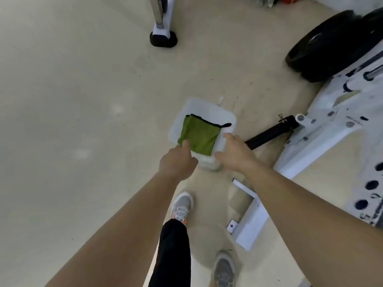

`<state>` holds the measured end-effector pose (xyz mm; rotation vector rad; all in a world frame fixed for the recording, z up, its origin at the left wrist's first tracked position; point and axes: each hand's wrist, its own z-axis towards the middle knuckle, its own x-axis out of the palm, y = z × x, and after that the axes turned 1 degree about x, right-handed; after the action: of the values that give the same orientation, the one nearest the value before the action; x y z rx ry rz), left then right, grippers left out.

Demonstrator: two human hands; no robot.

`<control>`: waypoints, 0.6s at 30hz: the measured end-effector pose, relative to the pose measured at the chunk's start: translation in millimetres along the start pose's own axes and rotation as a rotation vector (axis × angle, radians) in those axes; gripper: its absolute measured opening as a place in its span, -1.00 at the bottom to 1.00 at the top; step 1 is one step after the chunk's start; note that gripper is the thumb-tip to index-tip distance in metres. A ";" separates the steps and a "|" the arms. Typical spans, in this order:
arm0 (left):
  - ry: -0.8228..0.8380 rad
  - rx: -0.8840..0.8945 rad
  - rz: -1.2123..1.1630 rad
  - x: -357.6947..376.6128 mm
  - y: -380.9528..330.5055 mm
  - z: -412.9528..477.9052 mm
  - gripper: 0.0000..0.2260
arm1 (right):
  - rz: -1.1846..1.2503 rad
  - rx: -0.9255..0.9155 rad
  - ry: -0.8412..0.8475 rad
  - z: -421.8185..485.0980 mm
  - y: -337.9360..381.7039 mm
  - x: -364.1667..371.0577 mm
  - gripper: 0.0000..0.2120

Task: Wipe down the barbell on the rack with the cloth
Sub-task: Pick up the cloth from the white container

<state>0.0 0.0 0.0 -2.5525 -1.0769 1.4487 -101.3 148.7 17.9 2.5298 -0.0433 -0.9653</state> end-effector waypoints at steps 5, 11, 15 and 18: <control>-0.188 0.111 0.152 23.1 22.5 115.2 -0.69 | 0.028 0.055 -0.111 107.5 -12.8 44.7 -0.38; -0.185 0.328 0.246 40.0 38.4 204.0 -0.48 | 0.016 0.078 -0.174 182.0 -21.2 81.0 -0.44; -0.092 0.310 0.258 45.6 42.9 216.5 -0.52 | 0.022 0.123 -0.266 196.5 -27.6 88.9 -0.56; -0.127 0.311 0.243 40.7 46.3 210.2 -0.73 | 0.014 0.122 -0.272 195.7 -25.8 84.7 -0.71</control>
<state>-120.9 -76.6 -165.9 -2.4577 -0.5081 1.6966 -165.9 82.3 -175.9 2.4834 -0.2063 -1.3319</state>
